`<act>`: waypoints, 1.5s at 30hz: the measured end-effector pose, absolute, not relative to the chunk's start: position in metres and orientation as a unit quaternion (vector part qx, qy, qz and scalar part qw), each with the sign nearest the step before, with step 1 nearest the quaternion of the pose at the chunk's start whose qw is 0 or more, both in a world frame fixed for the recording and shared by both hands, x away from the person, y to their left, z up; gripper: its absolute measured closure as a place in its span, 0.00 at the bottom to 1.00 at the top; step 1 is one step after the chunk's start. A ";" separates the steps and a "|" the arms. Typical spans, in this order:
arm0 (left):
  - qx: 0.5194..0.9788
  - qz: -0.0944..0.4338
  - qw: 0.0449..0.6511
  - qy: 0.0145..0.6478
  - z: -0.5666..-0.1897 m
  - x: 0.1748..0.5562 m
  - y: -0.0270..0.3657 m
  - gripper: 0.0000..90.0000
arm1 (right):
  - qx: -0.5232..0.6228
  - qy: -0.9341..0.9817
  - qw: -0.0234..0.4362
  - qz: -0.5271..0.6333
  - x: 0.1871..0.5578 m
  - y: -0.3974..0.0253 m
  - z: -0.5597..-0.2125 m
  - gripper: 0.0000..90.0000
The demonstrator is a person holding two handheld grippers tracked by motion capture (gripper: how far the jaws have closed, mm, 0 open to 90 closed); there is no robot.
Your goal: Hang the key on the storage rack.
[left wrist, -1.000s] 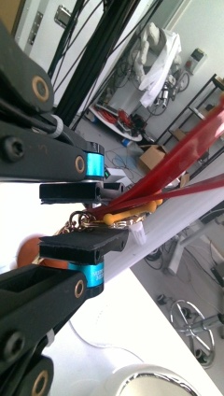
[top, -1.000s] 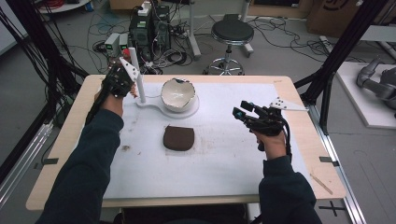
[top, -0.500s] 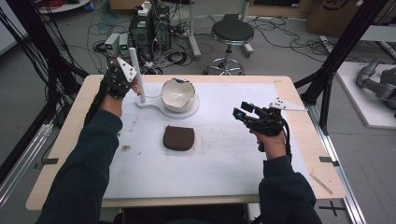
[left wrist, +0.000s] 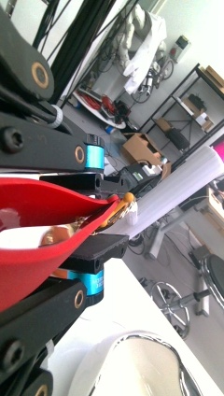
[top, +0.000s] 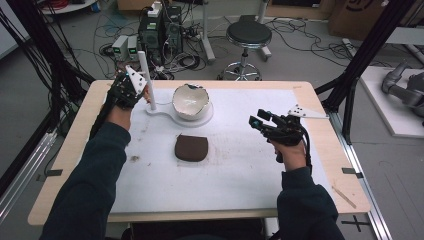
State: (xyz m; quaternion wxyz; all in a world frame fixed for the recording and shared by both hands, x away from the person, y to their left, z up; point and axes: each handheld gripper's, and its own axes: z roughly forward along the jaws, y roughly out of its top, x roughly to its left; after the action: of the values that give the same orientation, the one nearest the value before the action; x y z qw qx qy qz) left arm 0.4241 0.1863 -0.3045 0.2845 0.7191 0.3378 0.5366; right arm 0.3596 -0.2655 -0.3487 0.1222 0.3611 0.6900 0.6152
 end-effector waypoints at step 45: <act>0.709 0.539 0.322 0.322 -0.287 0.421 0.197 0.91 | 0.358 0.695 0.112 0.613 0.361 -0.265 -0.351 0.48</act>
State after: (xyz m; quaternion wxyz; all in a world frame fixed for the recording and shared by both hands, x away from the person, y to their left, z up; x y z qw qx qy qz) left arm 0.4208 0.1971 -0.2872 0.3221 0.7089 0.3220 0.5385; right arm 0.3606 -0.2654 -0.3515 0.1121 0.3583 0.6948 0.6134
